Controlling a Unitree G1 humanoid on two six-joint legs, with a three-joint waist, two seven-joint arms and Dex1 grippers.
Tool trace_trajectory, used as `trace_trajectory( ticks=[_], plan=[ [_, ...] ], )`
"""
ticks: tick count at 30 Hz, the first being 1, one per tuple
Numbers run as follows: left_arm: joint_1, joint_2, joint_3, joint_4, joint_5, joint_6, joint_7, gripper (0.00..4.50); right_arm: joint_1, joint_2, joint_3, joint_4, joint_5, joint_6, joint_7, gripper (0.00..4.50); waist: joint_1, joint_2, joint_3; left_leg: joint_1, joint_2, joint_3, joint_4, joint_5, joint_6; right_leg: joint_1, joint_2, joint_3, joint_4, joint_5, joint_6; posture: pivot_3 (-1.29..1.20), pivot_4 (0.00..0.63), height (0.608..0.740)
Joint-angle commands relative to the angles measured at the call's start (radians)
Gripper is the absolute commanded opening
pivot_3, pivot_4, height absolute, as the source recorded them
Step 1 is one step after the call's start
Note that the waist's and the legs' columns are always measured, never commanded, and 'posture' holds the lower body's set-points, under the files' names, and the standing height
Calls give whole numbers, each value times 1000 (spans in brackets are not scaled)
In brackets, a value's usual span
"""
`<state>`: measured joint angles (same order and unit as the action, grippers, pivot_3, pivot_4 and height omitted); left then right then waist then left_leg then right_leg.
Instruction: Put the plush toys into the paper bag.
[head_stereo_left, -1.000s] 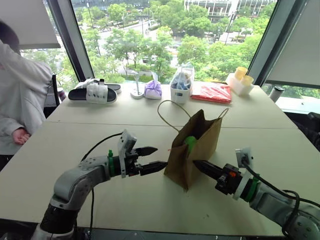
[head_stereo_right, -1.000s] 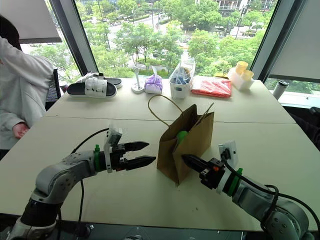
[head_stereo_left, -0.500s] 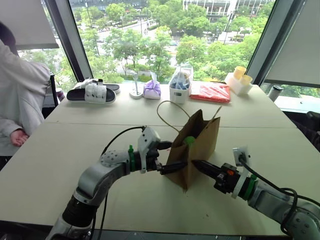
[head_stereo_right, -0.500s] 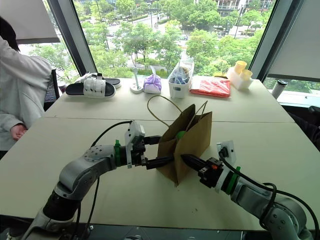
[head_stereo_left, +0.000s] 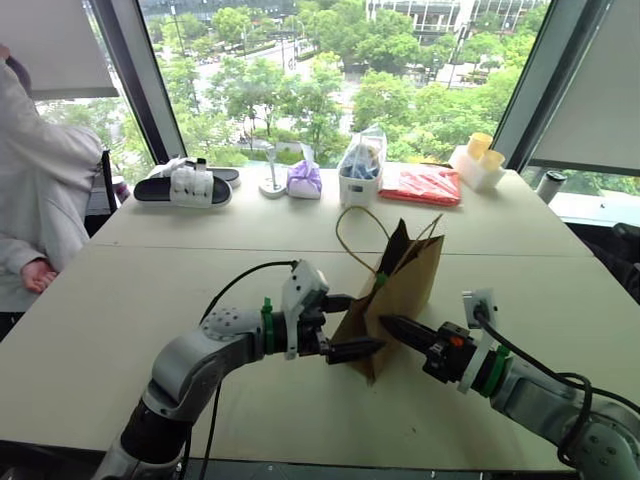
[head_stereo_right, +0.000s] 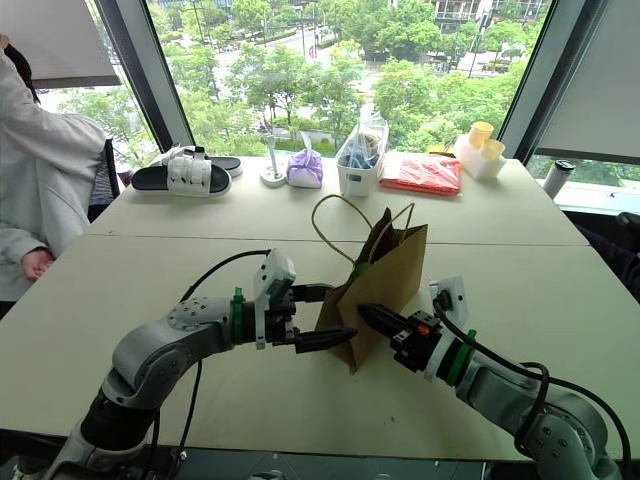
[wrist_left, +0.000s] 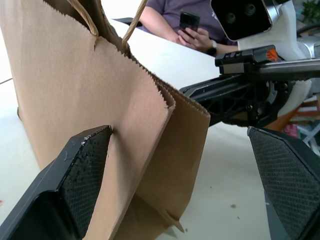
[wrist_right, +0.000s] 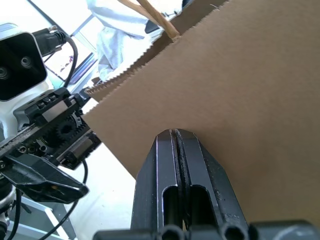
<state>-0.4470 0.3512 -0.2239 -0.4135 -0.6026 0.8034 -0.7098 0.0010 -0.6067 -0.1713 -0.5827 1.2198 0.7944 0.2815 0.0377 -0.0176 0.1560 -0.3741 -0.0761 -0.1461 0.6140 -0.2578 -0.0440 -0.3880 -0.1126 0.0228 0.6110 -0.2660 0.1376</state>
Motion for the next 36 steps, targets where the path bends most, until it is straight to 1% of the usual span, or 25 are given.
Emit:
trace_trajectory(
  ticks=[1, 3, 6, 8, 9, 16, 20, 24, 28, 30, 33, 36],
  plan=[
    [-21, -23, -44, 23, 49, -24, 28, 4500, -8, 6, -19, -33, 34, -3, 0, 26, 0, 0, 0, 0, 0, 0, 0, 0, 0, 0, 0, 0, 0, 0, 0, 0, 150, 740],
    [-21, -37, -66, 55, 79, -50, 33, 4500, -9, 6, -20, -32, 39, -2, 1, 26, 0, 0, 0, 0, 0, 0, 0, 0, 0, 0, 0, 0, 0, 0, 0, 0, 150, 740],
    [-22, -78, -79, 47, 79, -42, 52, 4500, -15, 10, -26, -25, 48, -6, -5, 26, 0, 0, 0, 0, 0, 0, 0, 0, 0, 0, 0, 0, 0, 0, 0, 0, 150, 740],
    [-22, -81, -75, 42, 81, -39, 52, 3942, -12, 8, -35, -24, 56, -9, -3, 0, 0, 0, 0, 0, 0, 0, 0, 0, 0, 0, 0, 0, 0, 0, 0, 0, 150, 740],
    [-22, -80, -73, 43, 83, -39, 51, 3624, -10, 6, -39, -24, 57, -9, -1, 0, 0, 0, 0, 0, 0, 0, 0, 0, 0, 0, 0, 0, 0, 0, 0, 0, 150, 740],
    [-40, -68, -66, 68, 96, -53, 34, 26, -14, -2, -79, -16, 87, -15, 15, 0, -1, 0, 0, 0, 0, 0, 0, 0, 0, 0, 0, 0, 0, 0, 0, 0, 150, 740],
    [-70, -68, -61, 106, 118, -77, 26, 26, -11, 1, -106, -22, 135, -21, 21, 0, 0, 0, 0, 0, 0, 0, 0, 0, 0, 0, 0, 0, 0, 0, 0, 0, 150, 740],
    [-124, -17, -104, 145, 210, -178, -29, 26, 9, -1, -131, -18, 143, -34, 51, 0, -1, 0, 0, 0, 0, 0, 0, 0, 0, 0, 0, 0, 0, 0, 0, 0, 150, 740],
    [-234, 5, -93, 276, 224, -399, -232, 26, 29, -6, -174, 11, 157, -47, 105, 0, 0, 0, 0, 0, -1, 1, 0, 0, 0, 0, 0, 0, 0, 0, 0, 0, 150, 740],
    [-300, -5, -80, 389, 231, -496, -311, 26, 32, -16, -187, 15, 161, -46, 121, 0, 1, 0, 0, 0, -1, 1, 0, 0, 0, 0, 0, 0, -1, 0, 0, 0, 150, 740],
    [-429, -41, -62, 643, 256, -615, -393, 26, 45, -32, -224, 13, 175, -47, 136, 0, 1, 0, 0, 0, -1, 1, 0, 0, 0, 0, 0, 0, -1, 0, 0, 0, 150, 740],
    [-496, -65, -56, 855, 288, -732, -458, 26, 70, -29, -243, -7, 178, -53, 126, 0, -1, -1, 0, 0, -1, 1, 0, 0, 0, 0, 0, 0, -1, 0, 0, 0, 150, 740]
  ],
)
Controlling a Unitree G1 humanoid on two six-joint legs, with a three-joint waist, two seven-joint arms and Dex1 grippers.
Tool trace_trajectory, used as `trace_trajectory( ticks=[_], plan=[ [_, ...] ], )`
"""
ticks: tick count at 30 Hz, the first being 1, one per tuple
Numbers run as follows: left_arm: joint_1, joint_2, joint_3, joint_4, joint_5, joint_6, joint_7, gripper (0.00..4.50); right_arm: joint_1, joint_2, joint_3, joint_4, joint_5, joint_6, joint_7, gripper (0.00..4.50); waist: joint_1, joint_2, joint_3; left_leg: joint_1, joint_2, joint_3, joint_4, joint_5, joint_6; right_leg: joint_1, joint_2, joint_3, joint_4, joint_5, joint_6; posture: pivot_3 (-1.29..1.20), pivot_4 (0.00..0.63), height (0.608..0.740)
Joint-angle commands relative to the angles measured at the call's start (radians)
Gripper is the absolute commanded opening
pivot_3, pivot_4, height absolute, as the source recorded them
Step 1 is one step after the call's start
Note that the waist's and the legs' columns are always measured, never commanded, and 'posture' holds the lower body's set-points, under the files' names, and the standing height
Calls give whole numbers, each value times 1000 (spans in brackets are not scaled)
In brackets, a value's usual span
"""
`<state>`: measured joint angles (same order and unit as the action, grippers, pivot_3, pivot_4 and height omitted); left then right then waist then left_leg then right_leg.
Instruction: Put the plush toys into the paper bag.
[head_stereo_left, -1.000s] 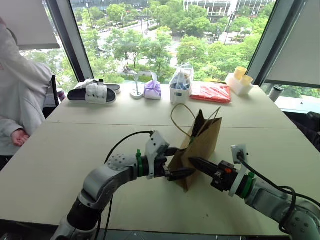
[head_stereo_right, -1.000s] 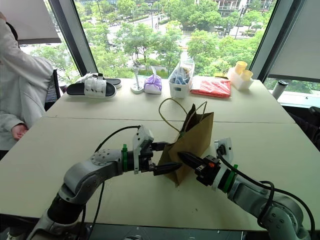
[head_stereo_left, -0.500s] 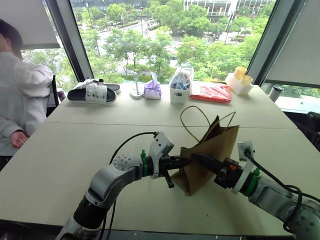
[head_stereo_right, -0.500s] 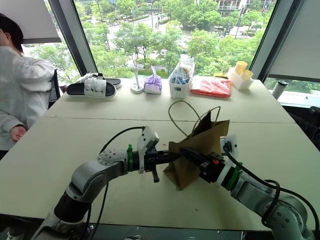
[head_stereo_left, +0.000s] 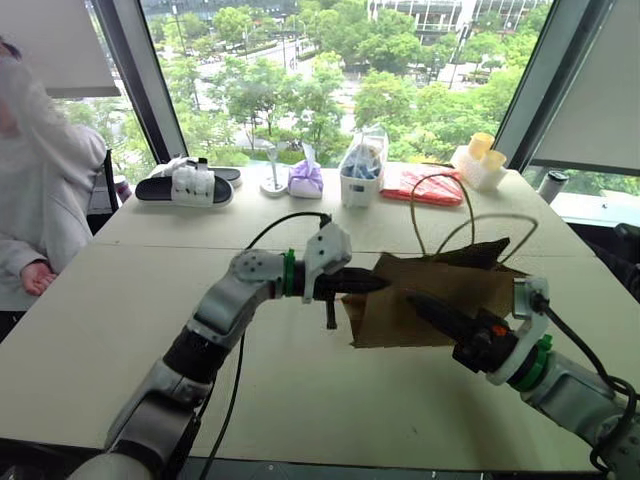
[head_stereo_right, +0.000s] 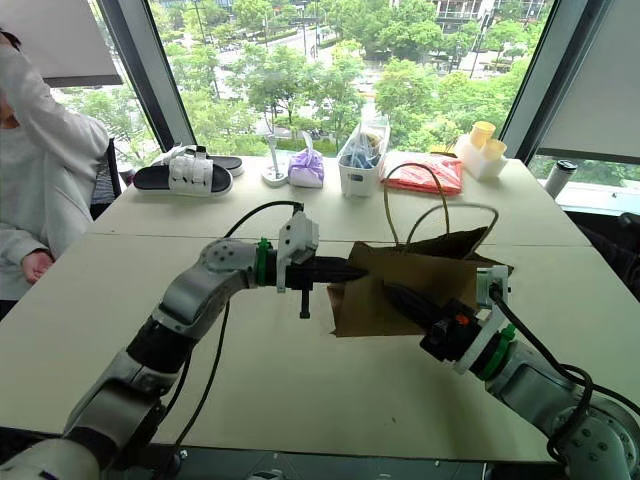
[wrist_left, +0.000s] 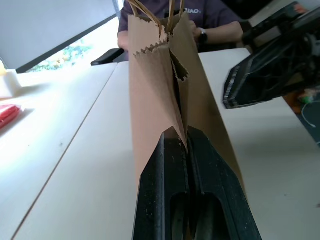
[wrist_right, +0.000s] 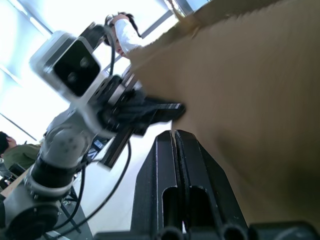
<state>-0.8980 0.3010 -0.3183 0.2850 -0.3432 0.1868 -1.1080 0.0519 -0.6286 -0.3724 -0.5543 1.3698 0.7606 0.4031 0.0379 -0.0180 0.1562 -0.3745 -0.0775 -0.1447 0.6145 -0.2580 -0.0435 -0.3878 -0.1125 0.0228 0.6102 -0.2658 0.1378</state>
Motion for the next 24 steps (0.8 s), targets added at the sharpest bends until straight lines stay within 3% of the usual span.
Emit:
trace_trajectory(
  ticks=[1, 5, 9, 13, 19, 20, 22, 24],
  plan=[
    [-64, -23, 42, 225, 38, -153, -83, 26, 34, -6, -47, -47, 32, -21, 2, 0, -5, 0, 0, 0, 0, 0, 0, 0, 1, 0, 0, 0, 0, 0, 0, 0, 150, 740],
    [-132, -48, 47, 478, 112, -319, -131, 26, 96, 5, -67, -96, 49, -37, -17, 0, -9, -1, 0, 0, 0, 1, 0, -1, 2, -1, 0, 0, 1, 0, 0, 0, 150, 740],
    [-173, -72, 80, 615, 128, -368, -163, 26, 134, 12, -77, -118, 54, -56, -35, 0, -9, -2, 1, 0, 0, 1, 0, -1, 3, -1, 0, 0, 1, 1, 2, 0, 150, 740],
    [-196, -86, 110, 703, 158, -437, -155, 1293, 143, 9, -66, -120, 48, -68, -35, 0, -12, -3, 1, 1, 0, 1, 1, -1, 3, 0, 0, 0, 1, 1, 2, 0, 150, 740],
    [-216, -93, 155, 732, 178, -502, -116, 4164, 120, -3, -33, -103, 37, -59, -26, 0, -27, -3, 1, 1, 0, 1, 1, -1, 3, -1, 0, 0, 2, 1, 2, 0, 150, 740],
    [-215, -90, 159, 725, 179, -500, -117, 4483, 115, -5, -25, -100, 34, -56, -24, 0, -28, -3, 1, 1, 0, 1, 1, -1, 3, -1, 0, 0, 2, 1, 2, 0, 150, 740],
    [-207, -80, 165, 701, 183, -491, -126, 4483, 111, -9, -14, -98, 29, -50, -19, 0, -28, -3, 1, 1, 0, 1, 1, -1, 3, -1, 0, 0, 2, 1, 3, 0, 150, 740],
    [-149, -26, 182, 553, 150, -395, -152, 4483, 111, -22, 12, -99, 13, -36, -7, 0, -33, -3, 1, 1, 0, 1, 1, -1, 3, -1, 0, 0, 3, 1, 3, 0, 150, 740]
  ],
)
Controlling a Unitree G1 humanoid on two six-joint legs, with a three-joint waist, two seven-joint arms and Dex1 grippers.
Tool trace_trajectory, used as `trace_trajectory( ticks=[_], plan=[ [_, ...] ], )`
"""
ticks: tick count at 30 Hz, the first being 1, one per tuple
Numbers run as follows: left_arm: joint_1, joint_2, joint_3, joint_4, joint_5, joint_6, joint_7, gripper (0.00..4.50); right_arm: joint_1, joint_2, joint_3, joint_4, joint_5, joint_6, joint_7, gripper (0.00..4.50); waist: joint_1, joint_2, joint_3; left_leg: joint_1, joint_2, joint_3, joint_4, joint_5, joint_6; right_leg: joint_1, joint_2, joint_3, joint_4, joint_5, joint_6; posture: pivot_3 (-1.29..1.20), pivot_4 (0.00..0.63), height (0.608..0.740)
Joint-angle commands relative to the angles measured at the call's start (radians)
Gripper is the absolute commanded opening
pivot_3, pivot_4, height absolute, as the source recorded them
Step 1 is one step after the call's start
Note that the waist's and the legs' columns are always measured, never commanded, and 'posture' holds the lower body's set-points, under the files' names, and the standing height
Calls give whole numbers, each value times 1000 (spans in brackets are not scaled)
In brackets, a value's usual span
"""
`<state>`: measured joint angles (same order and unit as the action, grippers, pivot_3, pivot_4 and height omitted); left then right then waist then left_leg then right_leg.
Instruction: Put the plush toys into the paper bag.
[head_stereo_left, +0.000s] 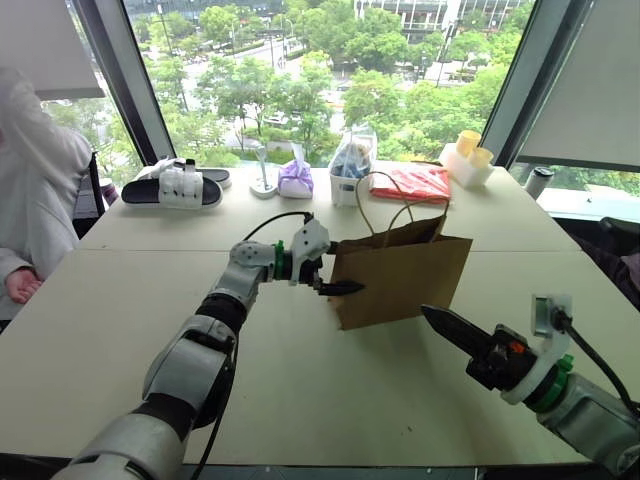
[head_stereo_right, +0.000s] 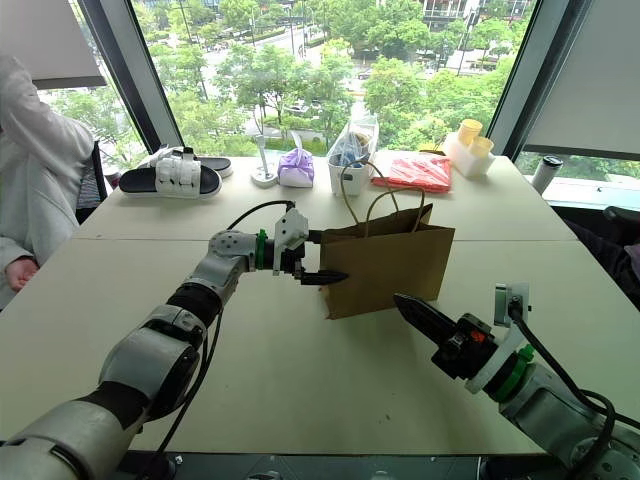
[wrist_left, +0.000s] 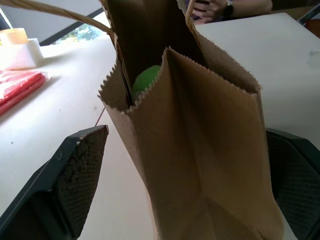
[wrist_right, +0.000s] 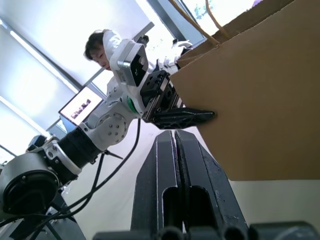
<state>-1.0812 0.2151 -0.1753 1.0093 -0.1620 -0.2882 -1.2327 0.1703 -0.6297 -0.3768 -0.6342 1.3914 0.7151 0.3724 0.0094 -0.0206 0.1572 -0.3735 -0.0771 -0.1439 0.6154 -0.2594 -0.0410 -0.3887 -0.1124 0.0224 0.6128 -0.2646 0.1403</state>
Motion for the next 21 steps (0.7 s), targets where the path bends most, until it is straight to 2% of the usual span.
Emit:
trace_trajectory(
  ticks=[1, 5, 10, 14, 21],
  plan=[
    [83, 101, 56, -278, -64, 165, -38, 4483, -11, -26, 33, -15, -20, 15, 29, 0, -11, 0, 0, 0, 0, 0, 0, 0, 0, 0, 0, 0, 0, 0, 0, 0, 150, 740],
    [334, 239, 144, -729, -211, 528, 32, 4483, -27, -38, 53, 11, -34, 24, 50, 0, -32, 2, -1, 1, 2, 0, -1, 0, 0, -1, 0, 0, 1, 0, 0, 0, 150, 740],
    [652, 334, 325, -1196, -451, 972, 265, 4483, -32, -71, 47, 31, -80, 35, 76, 0, -22, 2, -1, 1, 5, -1, -1, -1, 2, -3, 0, 1, 2, 0, 0, 0, 150, 740],
    [860, 286, 456, -1458, -593, 1162, 513, 4483, -88, -60, 50, 96, -166, 2, 74, 0, -7, 1, -2, 2, 5, -1, 0, -1, 2, 0, -1, 1, 0, 0, -1, 0, 150, 740],
    [1096, 171, 492, -1644, -617, 1188, 770, 4483, -122, -76, 99, 138, -239, 34, 141, 0, 7, 1, -2, 1, 4, 2, 1, -1, 1, 0, -1, 1, -1, 0, -1, 0, 150, 740]
  ],
)
